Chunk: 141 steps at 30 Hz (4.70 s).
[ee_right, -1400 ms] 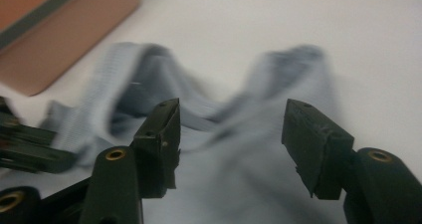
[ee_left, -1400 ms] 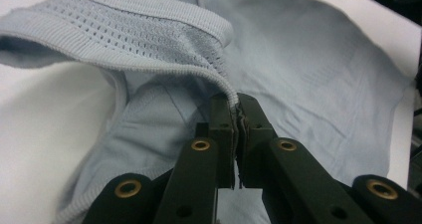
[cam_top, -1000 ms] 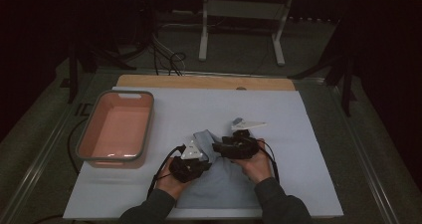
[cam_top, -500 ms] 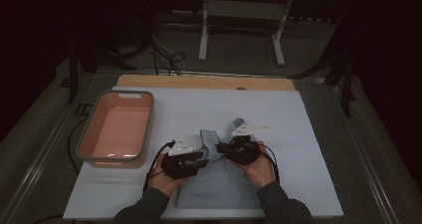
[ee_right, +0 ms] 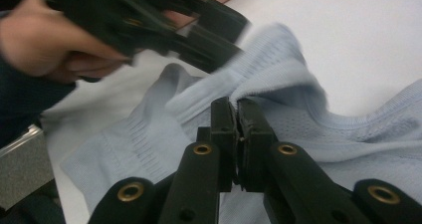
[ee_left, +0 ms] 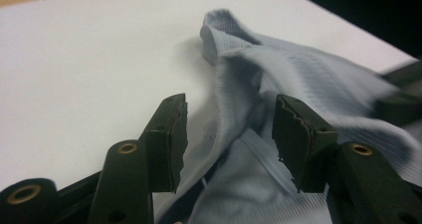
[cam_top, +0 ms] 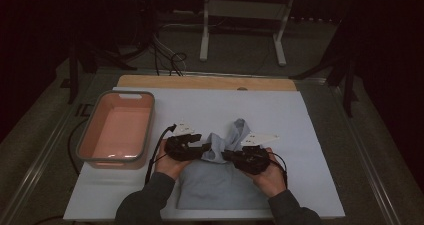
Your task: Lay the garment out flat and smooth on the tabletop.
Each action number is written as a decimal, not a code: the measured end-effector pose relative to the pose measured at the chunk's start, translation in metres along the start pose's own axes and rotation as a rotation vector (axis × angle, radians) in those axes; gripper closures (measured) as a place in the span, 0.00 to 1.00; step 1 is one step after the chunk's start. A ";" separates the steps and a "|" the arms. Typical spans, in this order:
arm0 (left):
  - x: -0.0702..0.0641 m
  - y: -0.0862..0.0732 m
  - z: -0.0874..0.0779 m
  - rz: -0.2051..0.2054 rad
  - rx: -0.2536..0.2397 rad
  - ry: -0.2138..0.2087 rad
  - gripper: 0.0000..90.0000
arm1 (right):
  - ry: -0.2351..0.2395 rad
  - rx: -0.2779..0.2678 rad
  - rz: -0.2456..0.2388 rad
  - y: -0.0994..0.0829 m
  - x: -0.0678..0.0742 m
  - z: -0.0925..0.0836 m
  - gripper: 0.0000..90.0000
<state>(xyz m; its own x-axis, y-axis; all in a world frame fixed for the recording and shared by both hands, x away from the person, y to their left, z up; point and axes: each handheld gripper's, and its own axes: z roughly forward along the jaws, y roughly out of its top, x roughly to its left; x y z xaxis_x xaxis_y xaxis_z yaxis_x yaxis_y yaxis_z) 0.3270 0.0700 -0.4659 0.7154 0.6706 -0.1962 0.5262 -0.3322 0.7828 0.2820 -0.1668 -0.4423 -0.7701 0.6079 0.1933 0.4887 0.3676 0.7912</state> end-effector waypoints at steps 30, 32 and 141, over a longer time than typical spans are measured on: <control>-0.028 -0.023 -0.030 0.089 -0.063 -0.119 0.98 | -0.367 -0.019 0.195 -0.008 -0.082 -0.019 0.49; -0.032 -0.030 -0.027 0.093 -0.048 -0.129 0.98 | -0.373 -0.019 0.208 -0.008 -0.084 -0.015 0.49; -0.034 -0.054 -0.002 0.082 0.090 -0.090 0.97 | -0.333 0.198 0.402 -0.017 -0.126 0.027 0.49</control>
<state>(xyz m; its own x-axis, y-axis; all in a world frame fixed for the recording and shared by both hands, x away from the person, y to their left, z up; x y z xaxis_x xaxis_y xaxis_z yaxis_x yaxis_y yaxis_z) 0.2731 0.0669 -0.5002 0.7936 0.5783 -0.1892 0.5006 -0.4438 0.7433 0.3820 -0.2309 -0.4954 -0.3521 0.9051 0.2384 0.8094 0.1666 0.5631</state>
